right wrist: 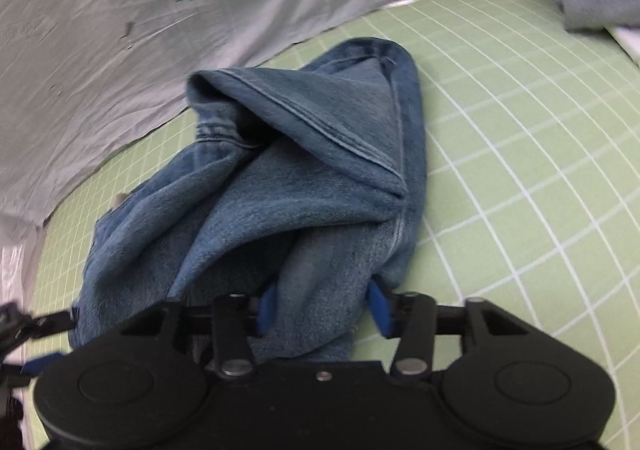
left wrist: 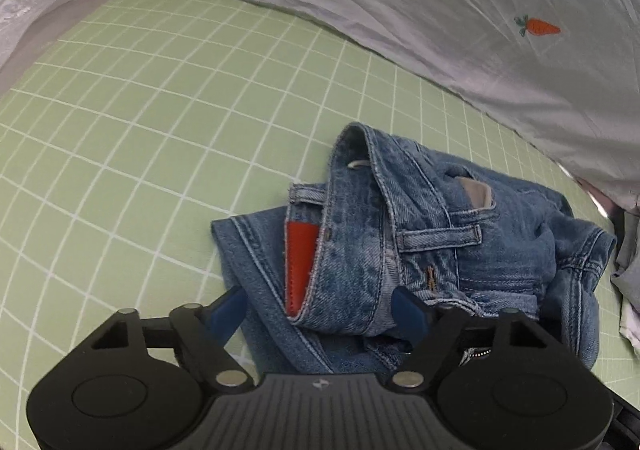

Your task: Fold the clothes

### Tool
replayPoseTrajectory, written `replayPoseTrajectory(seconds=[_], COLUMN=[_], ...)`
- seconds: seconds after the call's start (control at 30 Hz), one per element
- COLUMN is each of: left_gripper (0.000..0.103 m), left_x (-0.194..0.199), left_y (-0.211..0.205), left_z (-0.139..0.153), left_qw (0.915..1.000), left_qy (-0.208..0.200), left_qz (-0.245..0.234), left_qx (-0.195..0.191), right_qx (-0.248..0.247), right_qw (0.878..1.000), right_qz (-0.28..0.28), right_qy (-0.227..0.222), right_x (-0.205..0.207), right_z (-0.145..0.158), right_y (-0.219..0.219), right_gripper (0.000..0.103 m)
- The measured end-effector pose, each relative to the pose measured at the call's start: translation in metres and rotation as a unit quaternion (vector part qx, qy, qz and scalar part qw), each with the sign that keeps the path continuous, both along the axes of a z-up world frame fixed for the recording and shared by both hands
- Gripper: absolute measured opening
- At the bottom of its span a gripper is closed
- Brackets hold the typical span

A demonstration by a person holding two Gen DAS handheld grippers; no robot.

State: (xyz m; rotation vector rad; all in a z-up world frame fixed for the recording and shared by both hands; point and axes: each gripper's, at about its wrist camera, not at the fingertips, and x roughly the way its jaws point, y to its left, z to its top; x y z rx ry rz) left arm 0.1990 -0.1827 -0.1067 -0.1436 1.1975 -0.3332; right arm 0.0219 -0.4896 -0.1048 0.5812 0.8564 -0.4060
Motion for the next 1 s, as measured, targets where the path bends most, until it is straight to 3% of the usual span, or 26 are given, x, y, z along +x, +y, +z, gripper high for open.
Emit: replayPoseTrajectory(seconds=[0.07,0.17,0.33,0.43,0.53,0.7,0.77,0.83,0.93,1.0], left_gripper=[0.051,0.04,0.032,0.029,0.027,0.025,0.024,0.024,0.028,0.035], left_x=[0.002,0.001,0.003,0.004,0.005,0.014,0.019,0.026,0.03,0.025], left_y=[-0.006,-0.006,0.005,0.007,0.011,0.029,0.039,0.049,0.064,0.071], left_z=[-0.007,-0.012,-0.01,-0.002,0.008,0.022,0.028,0.029,0.023,0.023], left_qw=[0.9999,0.9999,0.9997,0.9995,0.9993,0.9984,0.9972,0.9962,0.9949,0.9944], left_qy=[0.005,0.001,0.0,-0.01,-0.022,-0.043,-0.058,-0.06,-0.051,-0.048], left_qz=[-0.012,-0.016,-0.01,-0.012,-0.001,0.031,0.047,0.063,0.085,0.093], left_qx=[0.005,0.003,-0.021,-0.026,-0.028,-0.017,-0.002,0.009,0.017,0.01], right_qx=[-0.027,-0.041,-0.069,-0.116,-0.208,-0.353,-0.35,-0.336,-0.316,-0.303], right_qw=[0.999,0.998,0.996,0.992,0.977,0.932,0.932,0.936,0.942,0.945], right_qz=[0.025,0.039,0.043,0.047,0.032,-0.053,-0.067,-0.076,-0.089,-0.097], right_qy=[0.005,0.012,0.02,0.022,0.035,0.058,0.061,0.064,0.069,0.072], right_x=[-0.002,-0.01,-0.013,-0.009,-0.006,-0.016,-0.019,-0.02,-0.023,-0.025], right_z=[0.005,0.009,0.021,0.032,0.047,0.076,0.073,0.067,0.057,0.051], right_y=[0.003,0.001,-0.01,-0.016,-0.032,-0.101,-0.106,-0.106,-0.106,-0.106], right_gripper=[0.022,0.015,0.007,0.005,0.004,0.004,0.004,0.006,0.022,0.048])
